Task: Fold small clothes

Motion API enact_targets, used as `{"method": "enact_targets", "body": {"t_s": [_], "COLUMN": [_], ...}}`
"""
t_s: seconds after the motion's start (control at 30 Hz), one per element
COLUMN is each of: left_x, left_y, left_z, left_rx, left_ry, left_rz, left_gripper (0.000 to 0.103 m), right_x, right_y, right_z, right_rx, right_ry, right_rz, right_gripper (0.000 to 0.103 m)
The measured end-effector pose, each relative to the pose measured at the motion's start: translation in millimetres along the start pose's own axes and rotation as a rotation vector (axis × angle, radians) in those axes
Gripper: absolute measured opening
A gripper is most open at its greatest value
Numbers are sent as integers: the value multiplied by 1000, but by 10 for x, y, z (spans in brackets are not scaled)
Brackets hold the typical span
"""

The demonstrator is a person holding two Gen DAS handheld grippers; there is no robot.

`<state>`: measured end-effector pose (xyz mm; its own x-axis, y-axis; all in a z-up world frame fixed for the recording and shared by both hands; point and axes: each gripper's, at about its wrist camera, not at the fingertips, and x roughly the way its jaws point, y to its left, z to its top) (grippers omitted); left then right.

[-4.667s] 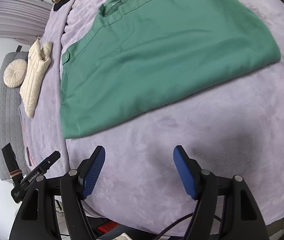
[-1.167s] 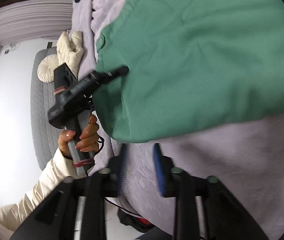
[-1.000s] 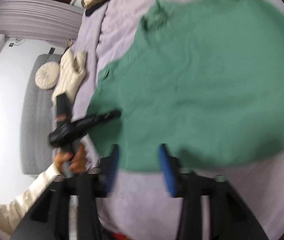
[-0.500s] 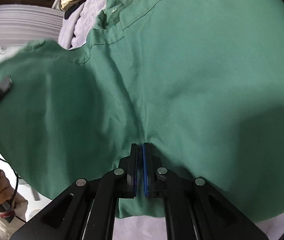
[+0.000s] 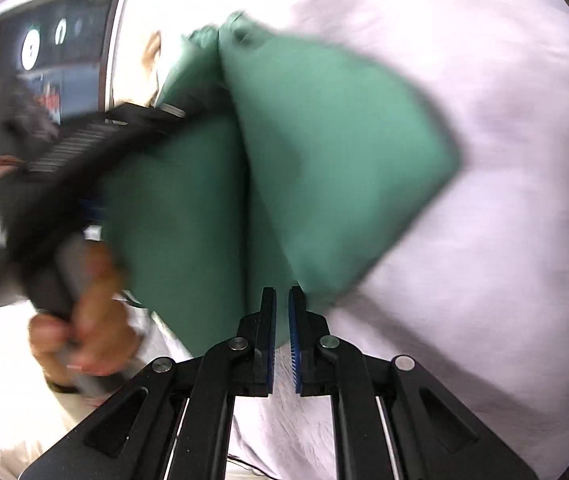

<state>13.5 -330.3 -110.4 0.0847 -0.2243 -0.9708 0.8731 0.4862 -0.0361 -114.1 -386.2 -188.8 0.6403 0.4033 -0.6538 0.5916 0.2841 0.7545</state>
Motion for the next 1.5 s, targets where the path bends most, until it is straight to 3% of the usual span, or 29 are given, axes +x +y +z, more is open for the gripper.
{"method": "enact_targets", "body": {"t_s": [0.1, 0.13, 0.17, 0.2, 0.27, 0.33, 0.37, 0.4, 0.53, 0.63, 0.73, 0.83, 0.9, 1.0, 1.07, 1.23, 1.37, 1.5], "left_x": [-155, -232, -327, -436, -760, -961, -1035, -1098, -1147, -938, -690, -484, -454, -649, -777, -768, -477, -170], "left_y": [-66, -82, -88, -93, -87, -41, 36, 128, 707, 1187, 1513, 1625, 1648, 1633, 1619, 1378, 1027, 678], "left_z": [-41, -51, -61, -67, -92, -118, -129, -164, -373, -623, -960, -1268, -1349, -1201, -946, -128, 481, 761], "left_rx": [15, 22, 26, 22, 25, 30, 12, -15, -185, -327, -438, -489, -508, -479, -433, -193, -1, 93], "left_ry": [-34, -46, -72, -113, -232, -280, -290, -302, -306, -221, -147, -70, -52, -114, -166, -219, -191, -134], "left_rz": [18, 16, -9, -30, -32, -43, -50, -50, 27, 77, 118, 155, 139, 139, 108, 39, 25, 12], "left_gripper": [18, 25, 51, 86, 103, 103, 103, 103, 103, 103, 103, 103, 103, 103, 103, 103, 103, 103], "right_x": [-42, -99, -168, -186, -237, -347, -357, -389, -458, -338, -107, 89, 190, 187, 69, -447, -481, -381], "right_y": [-48, -73, -89, -78, -40, 16, 63, 98, 146, 97, 155, 382, 524, 663, 711, 788, 730, 752], "right_z": [47, 41, 10, 25, 46, 99, 105, 131, 291, 478, 662, 750, 811, 818, 763, 450, 152, -29], "right_rx": [11, 15, 16, 15, 1, -18, -22, -27, -11, 48, 50, 27, -8, -63, -98, -180, -149, -144], "right_ry": [-8, -10, -12, -14, -24, -48, -61, -78, -124, -100, -33, 13, 39, 45, 7, -73, -65, -72], "right_rz": [8, 13, 17, 20, 20, 18, 20, 33, 111, 178, 167, 143, 93, 62, -4, -57, -66, -58], "right_gripper": [9, 9, 9, 9, 14, 33, 56, 69, 69, 69, 69, 69, 69, 69, 69, 69, 69, 69]}}
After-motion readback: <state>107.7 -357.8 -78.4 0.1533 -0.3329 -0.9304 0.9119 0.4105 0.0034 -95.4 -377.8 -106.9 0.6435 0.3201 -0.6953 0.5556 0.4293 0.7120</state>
